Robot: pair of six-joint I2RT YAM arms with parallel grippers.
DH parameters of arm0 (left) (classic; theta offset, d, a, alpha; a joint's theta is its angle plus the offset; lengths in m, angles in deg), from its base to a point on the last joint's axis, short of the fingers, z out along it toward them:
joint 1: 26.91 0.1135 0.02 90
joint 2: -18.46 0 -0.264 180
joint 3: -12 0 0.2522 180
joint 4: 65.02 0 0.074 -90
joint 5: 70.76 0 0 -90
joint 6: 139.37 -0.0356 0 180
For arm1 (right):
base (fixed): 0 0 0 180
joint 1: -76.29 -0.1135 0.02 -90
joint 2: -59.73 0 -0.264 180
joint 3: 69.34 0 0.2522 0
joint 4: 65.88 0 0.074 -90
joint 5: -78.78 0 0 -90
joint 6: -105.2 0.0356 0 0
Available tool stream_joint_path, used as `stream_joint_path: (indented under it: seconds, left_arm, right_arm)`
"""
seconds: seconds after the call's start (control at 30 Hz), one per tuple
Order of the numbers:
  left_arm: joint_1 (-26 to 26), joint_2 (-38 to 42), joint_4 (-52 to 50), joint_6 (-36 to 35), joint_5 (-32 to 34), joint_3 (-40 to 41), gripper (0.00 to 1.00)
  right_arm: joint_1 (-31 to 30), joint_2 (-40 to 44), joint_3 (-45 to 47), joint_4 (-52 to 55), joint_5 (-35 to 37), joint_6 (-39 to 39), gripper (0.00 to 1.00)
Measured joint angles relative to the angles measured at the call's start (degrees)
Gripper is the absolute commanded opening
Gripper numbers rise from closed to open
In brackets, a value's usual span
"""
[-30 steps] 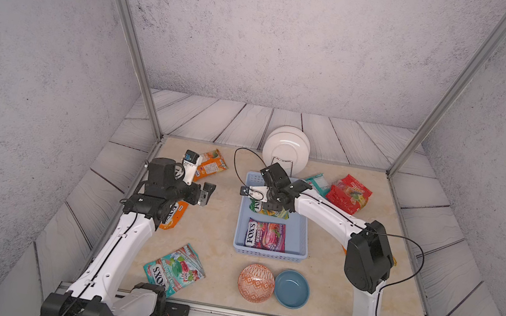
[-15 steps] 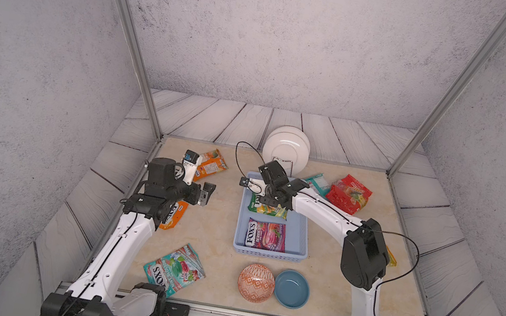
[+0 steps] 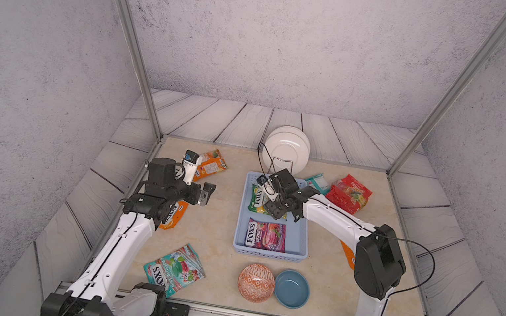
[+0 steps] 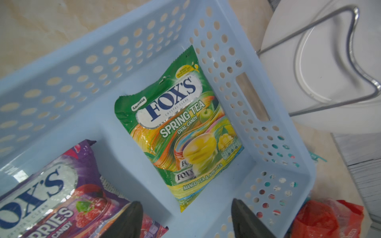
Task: Put the candies in the basket
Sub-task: Place the candy in the basket.
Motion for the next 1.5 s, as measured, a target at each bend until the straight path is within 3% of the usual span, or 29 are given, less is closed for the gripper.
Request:
stream_joint_path:
  seconds: [0.37,0.83,1.5]
  left_arm:
    - [0.00,0.13,-0.02,0.00,0.50,0.00,0.99]
    - [0.00,0.13,-0.02,-0.02,0.87,0.00,0.99]
    - [0.00,0.13,-0.72,-2.40,0.33,-0.02,0.99]
  right_arm:
    - [2.64,-3.61,-0.76,2.71,-2.93,10.21,0.71]
    - [3.76,-10.88,-2.71,3.21,-2.99,10.73,0.64]
    - [4.00,-10.58,-4.24,4.04,-4.11,11.17,0.62]
